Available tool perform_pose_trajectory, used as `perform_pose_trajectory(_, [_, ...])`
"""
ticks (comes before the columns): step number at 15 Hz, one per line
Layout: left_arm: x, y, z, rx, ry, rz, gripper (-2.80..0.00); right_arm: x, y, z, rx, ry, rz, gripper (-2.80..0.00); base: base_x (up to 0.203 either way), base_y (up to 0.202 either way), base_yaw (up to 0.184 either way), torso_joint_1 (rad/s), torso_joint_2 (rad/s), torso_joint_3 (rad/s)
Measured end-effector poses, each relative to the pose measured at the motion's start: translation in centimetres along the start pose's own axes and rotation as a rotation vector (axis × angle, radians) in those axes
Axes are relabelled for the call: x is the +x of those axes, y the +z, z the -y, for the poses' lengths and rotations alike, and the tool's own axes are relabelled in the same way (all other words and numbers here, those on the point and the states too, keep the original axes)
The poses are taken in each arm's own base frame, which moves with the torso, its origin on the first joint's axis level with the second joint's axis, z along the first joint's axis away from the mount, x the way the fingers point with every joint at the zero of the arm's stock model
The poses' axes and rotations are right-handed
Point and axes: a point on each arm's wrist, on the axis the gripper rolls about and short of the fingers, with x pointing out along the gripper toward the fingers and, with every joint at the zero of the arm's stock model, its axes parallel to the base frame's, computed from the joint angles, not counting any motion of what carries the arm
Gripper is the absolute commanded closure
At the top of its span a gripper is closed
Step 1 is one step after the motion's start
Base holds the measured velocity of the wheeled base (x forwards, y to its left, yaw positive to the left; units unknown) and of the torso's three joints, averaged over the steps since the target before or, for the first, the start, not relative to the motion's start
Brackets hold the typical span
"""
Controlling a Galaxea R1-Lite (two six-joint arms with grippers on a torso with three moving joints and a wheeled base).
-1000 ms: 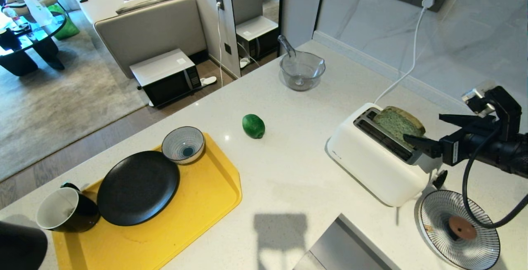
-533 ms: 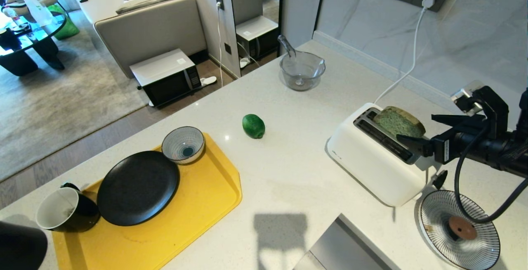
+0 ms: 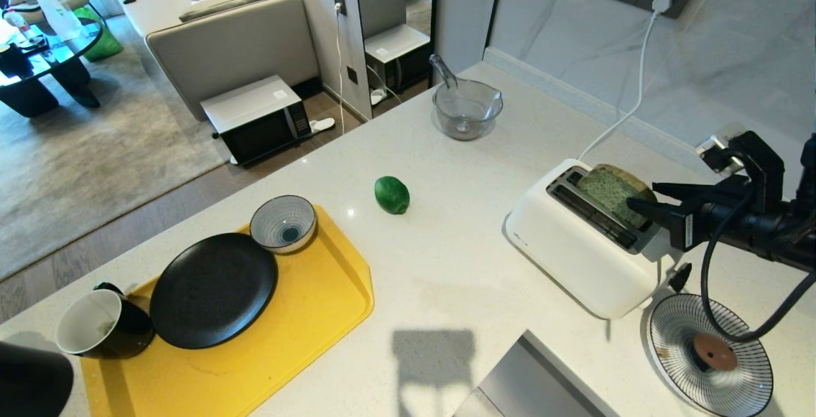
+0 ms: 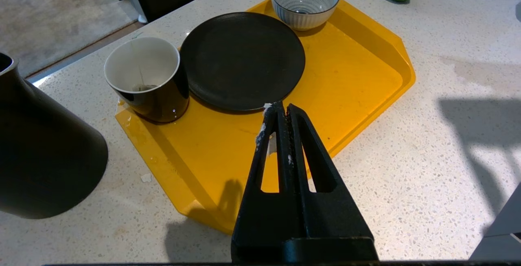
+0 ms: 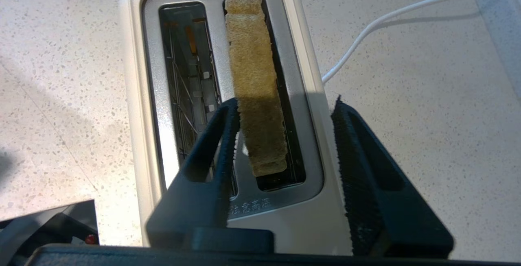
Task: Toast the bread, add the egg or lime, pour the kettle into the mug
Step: Put the baked bread on a plate
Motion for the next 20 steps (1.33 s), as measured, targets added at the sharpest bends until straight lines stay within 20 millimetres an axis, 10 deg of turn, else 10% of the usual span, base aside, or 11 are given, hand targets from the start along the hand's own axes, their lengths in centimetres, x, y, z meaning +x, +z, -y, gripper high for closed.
perform_pose_trajectory(20, [0.0,0.0,0.0,0.0,0.0,0.0,0.0,-11.9,6.6,-0.9,0.007,-0.275,0.321,0.0,0.0,0.0,0.0,0.0,0.0,0.0])
